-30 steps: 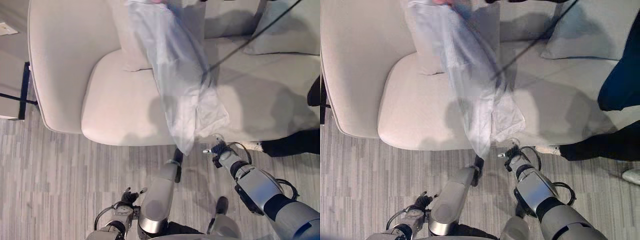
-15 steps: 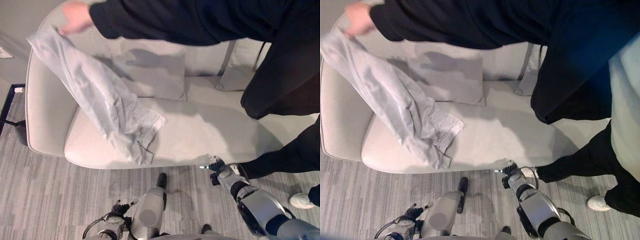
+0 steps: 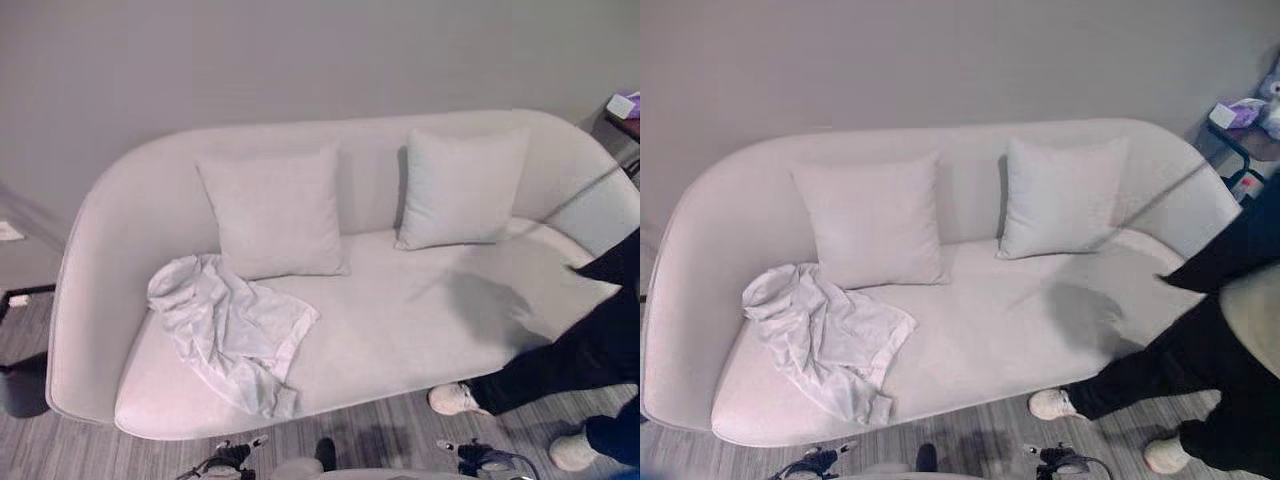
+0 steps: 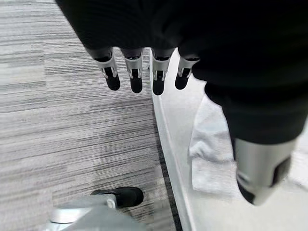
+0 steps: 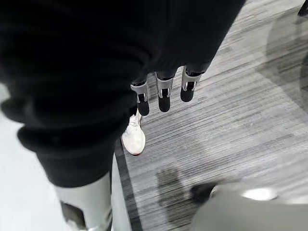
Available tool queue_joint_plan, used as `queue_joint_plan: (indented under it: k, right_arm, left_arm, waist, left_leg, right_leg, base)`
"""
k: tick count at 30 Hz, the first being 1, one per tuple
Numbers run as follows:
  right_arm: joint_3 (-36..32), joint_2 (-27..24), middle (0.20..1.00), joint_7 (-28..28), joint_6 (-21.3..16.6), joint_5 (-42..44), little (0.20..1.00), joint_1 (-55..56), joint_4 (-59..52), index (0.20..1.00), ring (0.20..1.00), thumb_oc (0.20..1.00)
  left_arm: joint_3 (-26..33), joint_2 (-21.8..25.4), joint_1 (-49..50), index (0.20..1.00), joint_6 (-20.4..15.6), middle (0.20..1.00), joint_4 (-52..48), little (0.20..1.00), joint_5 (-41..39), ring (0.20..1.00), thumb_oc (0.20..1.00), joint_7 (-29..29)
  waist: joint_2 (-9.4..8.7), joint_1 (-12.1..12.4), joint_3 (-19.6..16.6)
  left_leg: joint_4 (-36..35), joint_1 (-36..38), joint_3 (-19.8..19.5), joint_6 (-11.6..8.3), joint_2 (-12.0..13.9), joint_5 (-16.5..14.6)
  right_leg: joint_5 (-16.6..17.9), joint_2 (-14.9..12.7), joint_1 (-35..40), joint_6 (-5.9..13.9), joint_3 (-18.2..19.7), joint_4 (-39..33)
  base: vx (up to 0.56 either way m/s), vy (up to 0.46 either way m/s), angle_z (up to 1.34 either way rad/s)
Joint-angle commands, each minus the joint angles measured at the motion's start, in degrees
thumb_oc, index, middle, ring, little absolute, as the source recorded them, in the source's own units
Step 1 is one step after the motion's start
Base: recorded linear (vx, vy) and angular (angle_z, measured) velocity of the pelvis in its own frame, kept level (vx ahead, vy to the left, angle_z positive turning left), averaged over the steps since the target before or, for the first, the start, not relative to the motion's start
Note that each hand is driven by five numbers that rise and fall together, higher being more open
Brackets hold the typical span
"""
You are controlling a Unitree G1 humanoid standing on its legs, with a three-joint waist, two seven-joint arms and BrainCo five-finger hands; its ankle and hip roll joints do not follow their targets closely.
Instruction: Hang the clothes on the sofa on the clothes rack.
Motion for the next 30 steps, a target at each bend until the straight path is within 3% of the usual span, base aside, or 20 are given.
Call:
queue_joint_plan:
  k: [1,6,10,12,14,15,16,17,18,19,21,22,23,25,26,30]
  right_arm:
    - [-3.48,-1.82,1.0,1.22,0.67,3.7,1.0,-3.59,2.9,1.0,1.0,1.0]
    - [-6.59,-1.47,1.0,3.19,1.5,5.57,1.0,-2.39,4.39,1.0,1.0,1.0]
    - [-6.82,-1.48,1.0,3.58,1.3,4.68,1.0,-0.82,3.48,1.0,1.0,1.0]
    - [-6.15,-2.11,1.0,3.56,0.78,3.59,1.0,0.11,3.05,1.0,1.0,1.0]
    - [-6.89,-3.25,1.0,3.1,0.51,3.66,1.0,1.17,3.35,1.0,1.0,1.0]
    - [-8.76,-3.96,1.0,2.92,0.02,3.23,1.0,1.46,3.2,1.0,1.0,1.0]
    - [-9.2,-4.19,1.0,2.83,-0.06,2.89,1.0,1.6,3.1,1.0,1.0,1.0]
    - [-9.19,-4.2,1.0,2.83,-0.06,2.88,1.0,1.63,3.09,1.0,1.0,1.0]
    - [-9.61,-5.29,1.0,2.31,0.11,1.78,1.0,1.7,3.12,1.0,1.0,1.0]
    - [-9.73,-5.82,1.0,2.05,0.23,1.3,1.0,1.72,3.08,1.0,1.0,1.0]
    - [-9.82,-7.0,1.0,1.4,0.31,1.27,1.0,2.14,2.77,1.0,1.0,1.0]
    - [-9.81,-7.04,1.0,1.4,0.31,1.27,1.0,2.16,2.76,1.0,1.0,1.0]
    - [-9.44,-7.88,1.0,1.12,0.35,1.03,1.0,1.45,1.5,1.0,1.0,1.0]
    - [-7.3,-8.39,1.0,1.26,0.73,-1.01,1.0,0.61,0.88,1.0,1.0,1.0]
    - [-6.78,-9.18,1.0,0.36,0.96,-1.97,1.0,-0.36,-0.33,1.0,1.0,1.0]
    - [-6.71,-9.68,1.0,-1.36,1.22,-2.32,1.0,-1.97,-5.35,1.0,1.0,1.0]
  left_arm:
    - [-0.78,-2.4,-4.05,1.0,0.93,1.0,1.67,1.0,2.67,1.0,1.0,-0.66]
    - [-2.89,-2.85,-4.27,1.0,0.96,1.0,1.25,1.0,3.59,1.0,1.0,-1.85]
    - [-4.78,-1.61,-2.98,1.0,0.67,1.0,1.7,1.0,5.03,1.0,1.0,-2.46]
    - [-3.94,-1.17,-2.6,1.0,0.31,1.0,1.91,1.0,4.73,1.0,1.0,-2.6]
    - [-2.24,-1.26,-1.67,1.0,0.16,1.0,1.94,1.0,4.05,1.0,1.0,-2.78]
    - [0.2,-1.27,-0.33,1.0,0.09,1.0,3.11,1.0,3.94,1.0,1.0,-2.64]
    - [0.74,-1.05,-0.05,1.0,0.06,1.0,3.56,1.0,3.79,1.0,1.0,-2.54]
    - [0.74,-1.05,-0.02,1.0,0.06,1.0,3.56,1.0,3.79,1.0,1.0,-2.54]
    - [1.38,-0.92,0.35,1.0,0.19,1.0,4.17,1.0,3.94,1.0,1.0,-2.36]
    - [1.46,-0.85,0.32,1.0,0.26,1.0,4.4,1.0,4.1,1.0,1.0,-2.33]
    - [1.33,-0.8,0.47,1.0,0.52,1.0,4.42,1.0,4.86,1.0,1.0,-2.23]
    - [1.34,-0.84,0.5,1.0,0.52,1.0,4.41,1.0,4.87,1.0,1.0,-2.22]
    - [0.71,-0.14,-0.21,1.0,0.85,1.0,4.09,1.0,5.68,1.0,1.0,-1.89]
    - [-0.84,0.79,-1.0,1.0,0.38,1.0,3.58,1.0,6.81,1.0,1.0,-1.68]
    - [-1.41,1.14,-1.72,1.0,0.08,1.0,2.52,1.0,7.02,1.0,1.0,-1.35]
    - [-0.84,1.29,-2.8,1.0,-1.05,1.0,0.81,1.0,6.08,1.0,1.0,-0.56]
  waist:
    - [0.94,2.75,1.58]
    - [1.47,2.68,-0.67]
    - [1.85,2.13,0.08]
    - [1.02,1.66,1.27]
    - [0.95,0.53,2.2]
    - [1.58,-0.51,1.32]
    - [1.53,-0.84,0.99]
    - [1.58,-0.9,1.01]
    - [2.1,-1.7,0.31]
    - [2.27,-2.07,0.05]
    - [2.7,-2.53,-0.1]
    - [2.82,-2.69,-0.06]
    - [3.51,-2.64,-0.07]
    - [4.21,-2.49,0.68]
    - [4.87,-2.67,0.62]
    - [5.27,-2.51,3.92]
  left_leg:
    - [1.97,-5.64,0.43,-6.48,1.62,-1.3]
    - [1.54,-5.12,-0.03,-6.55,2.31,-1.27]
    - [4.74,-5.37,1.52,-7.39,2.94,-1.82]
    - [7.01,-6.08,4.58,-8.79,4.5,-2.08]
    - [7.52,-4.2,7.66,-9.61,8.22,-2.9]
    - [6.17,-1.47,7.13,-8.52,13.19,-2.78]
    - [5.7,-1.42,7.13,-8.2,15.22,-2.43]
    - [5.71,-1.37,7.07,-8.25,15.29,-2.49]
    - [2.9,-0.61,7.41,-7.88,20.32,-0.67]
    - [1.62,-0.71,7.43,-7.92,23.05,0.75]
    - [0.47,-1.25,6.26,-8.63,26.49,2.02]
    - [0.47,-1.26,6.07,-8.7,26.62,2.0]
    - [0.47,-1.96,3.66,-9.49,28.21,1.76]
    - [0.47,-1.74,2.64,-10.88,27.97,2.34]
    - [0.47,-1.39,4.01,-12.19,26.01,2.13]
    - [1.37,-0.83,5.14,-12.48,20.52,1.46]
  right_leg:
    - [8.69,-2.07,4.55,1.17,0.3,-6.66]
    - [8.87,-2.36,4.97,0.77,-0.66,-9.47]
    - [8.78,-3.3,5.25,0.46,-2.37,-10.74]
    - [9.08,-4.96,5.01,0.62,-3.45,-10.54]
    - [9.21,-7.0,5.15,0.93,-5.04,-10.36]
    - [9.17,-8.86,4.81,1.13,-6.26,-10.28]
    - [9.22,-9.67,4.15,1.34,-6.61,-9.92]
    - [9.14,-9.61,4.23,1.31,-6.68,-9.87]
    - [8.93,-11.2,3.13,1.87,-7.61,-8.77]
    - [9.11,-12.37,2.58,2.27,-7.69,-8.37]
    - [9.49,-13.7,2.59,2.66,-7.87,-8.11]
    - [9.45,-13.57,2.75,2.62,-8.06,-8.14]
    - [9.88,-15.06,3.24,2.78,-7.27,-8.39]
    - [10.69,-17.19,4.11,2.83,-7.05,-8.44]
    - [11.36,-19.93,4.89,2.98,-7.69,-8.97]
    - [12.3,-26.12,3.53,2.96,-7.26,-8.03]
  base:
    - [-0.14,-0.115,0.01]
    - [-0.1,-0.099,0.12]
    - [-0.06,-0.026,0.03]
    - [-0.1,0.031,0.15]
    - [-0.09,0.151,0.72]
    - [-0.05,0.265,1.01]
    - [-0.04,0.23,0.8]
    - [0.0,0.296,0.45]
    - [0.01,0.359,0.58]
    - [0.01,0.44,0.74]
    - [0.02,0.294,0.63]
    - [0.06,0.43,0.48]
    - [0.05,0.441,0.29]
    - [0.07,0.66,0.14]
    - [0.08,0.744,0.13]
    - [0.04,0.564,0.26]
